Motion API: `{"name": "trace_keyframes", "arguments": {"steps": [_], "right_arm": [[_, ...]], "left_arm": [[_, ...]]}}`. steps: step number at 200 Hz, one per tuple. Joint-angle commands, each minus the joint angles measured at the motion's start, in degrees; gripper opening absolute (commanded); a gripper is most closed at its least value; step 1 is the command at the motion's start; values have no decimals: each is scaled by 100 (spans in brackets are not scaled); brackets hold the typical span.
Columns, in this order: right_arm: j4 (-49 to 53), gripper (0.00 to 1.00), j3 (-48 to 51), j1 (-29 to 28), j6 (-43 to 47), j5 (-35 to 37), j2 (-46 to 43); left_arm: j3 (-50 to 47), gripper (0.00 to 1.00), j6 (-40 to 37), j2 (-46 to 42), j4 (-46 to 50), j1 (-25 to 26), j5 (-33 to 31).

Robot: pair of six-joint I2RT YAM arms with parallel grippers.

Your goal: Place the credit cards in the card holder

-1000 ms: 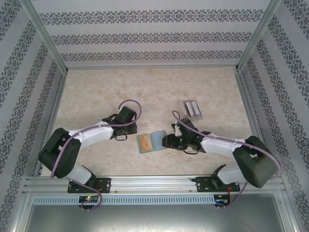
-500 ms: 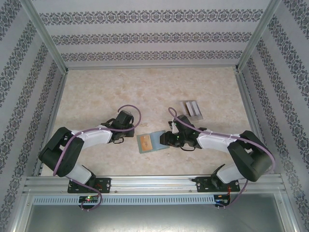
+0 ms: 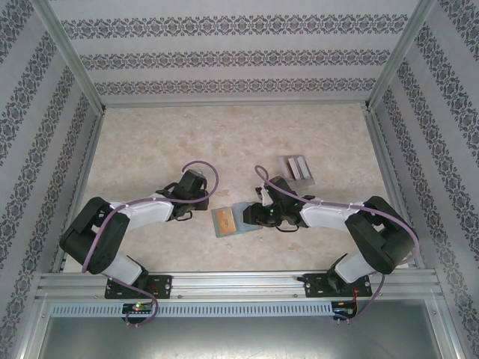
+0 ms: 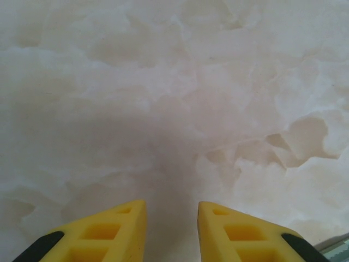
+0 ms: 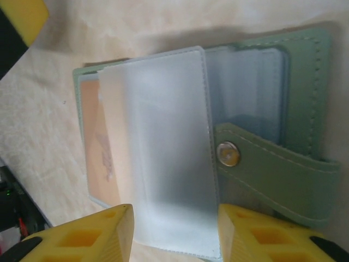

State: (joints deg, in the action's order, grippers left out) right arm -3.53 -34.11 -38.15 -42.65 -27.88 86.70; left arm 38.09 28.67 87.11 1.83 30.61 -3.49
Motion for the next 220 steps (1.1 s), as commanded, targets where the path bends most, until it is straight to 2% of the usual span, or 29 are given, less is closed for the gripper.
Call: {"name": "trace_keyframes", "arguments": {"steps": [1, 63, 79, 97, 136, 220], "right_arm": [[-504, 49, -124, -138, 1, -446, 127], [-1115, 46, -633, -550, 41, -921, 799], [-893, 46, -592, -578, 67, -635, 451], [-581, 51, -421, -512, 285, -201, -116], [-20, 53, 43, -3, 133, 392, -635], [-362, 53, -43, -234, -176, 466, 205]], "left_arm": [[-30, 31, -15, 9, -145, -86, -48], [-278, 32, 191, -163, -371, -251, 131], [-358, 32, 216, -234, -410, -319, 76], [-357, 32, 236, -264, -425, -377, 190], [-373, 32, 259, -256, -417, -390, 183], [-335, 32, 249, -188, -375, -399, 173]]}}
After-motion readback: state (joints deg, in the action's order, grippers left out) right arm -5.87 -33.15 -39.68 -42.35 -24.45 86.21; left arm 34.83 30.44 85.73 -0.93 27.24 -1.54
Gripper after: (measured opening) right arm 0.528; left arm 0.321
